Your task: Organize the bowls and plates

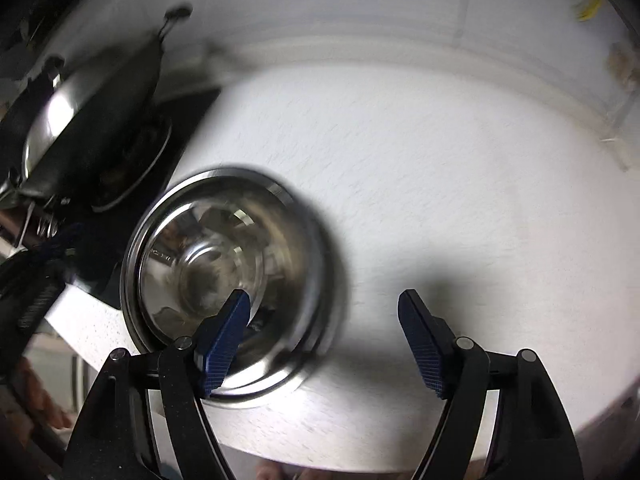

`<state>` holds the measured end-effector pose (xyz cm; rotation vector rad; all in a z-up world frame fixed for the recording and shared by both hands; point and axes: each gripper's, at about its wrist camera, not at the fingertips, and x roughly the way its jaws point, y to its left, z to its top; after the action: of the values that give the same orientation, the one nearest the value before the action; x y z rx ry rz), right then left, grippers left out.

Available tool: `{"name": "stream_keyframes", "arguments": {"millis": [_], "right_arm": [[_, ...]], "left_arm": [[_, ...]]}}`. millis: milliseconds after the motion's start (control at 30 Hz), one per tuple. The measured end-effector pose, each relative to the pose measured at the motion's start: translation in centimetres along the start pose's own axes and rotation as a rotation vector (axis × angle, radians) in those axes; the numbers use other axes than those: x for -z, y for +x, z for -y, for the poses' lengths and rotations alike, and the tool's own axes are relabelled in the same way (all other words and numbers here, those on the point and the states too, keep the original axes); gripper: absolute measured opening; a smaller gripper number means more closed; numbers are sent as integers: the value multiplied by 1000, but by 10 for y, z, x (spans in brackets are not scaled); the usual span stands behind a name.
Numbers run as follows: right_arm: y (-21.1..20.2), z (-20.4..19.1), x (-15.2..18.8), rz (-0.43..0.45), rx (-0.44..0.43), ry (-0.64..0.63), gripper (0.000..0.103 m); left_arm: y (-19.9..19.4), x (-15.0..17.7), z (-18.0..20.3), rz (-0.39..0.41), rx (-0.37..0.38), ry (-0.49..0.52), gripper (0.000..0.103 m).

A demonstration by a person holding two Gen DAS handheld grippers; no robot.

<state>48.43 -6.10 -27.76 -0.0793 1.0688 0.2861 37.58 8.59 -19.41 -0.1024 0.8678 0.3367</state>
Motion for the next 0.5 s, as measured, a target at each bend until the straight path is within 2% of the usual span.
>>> {"name": "stream_keyframes", "arguments": {"millis": [67,100,133,167,267,367,500], "right_arm": [[-34,11,9,78,14,50,75],[-53,16,15,121,17,76,79],[-73,20,24,169,16,100,81],[-94,23,34,214,17,119,84],[-151,28,76,341,37,163,87],[-192,25,130,422,61,185,89],[-219,13,195,459,130,191,89]], "left_arm": [[-39,5,-1,78,12,27,15],[-51,8,0,105,18,33,18],[-72,13,-1,148,23,43,25],[-99,23,-1,203,30,59,27],[-151,49,-3,292,45,77,28],[-196,89,-11,336,90,65,32],[-231,133,-13,350,127,73,34]]}}
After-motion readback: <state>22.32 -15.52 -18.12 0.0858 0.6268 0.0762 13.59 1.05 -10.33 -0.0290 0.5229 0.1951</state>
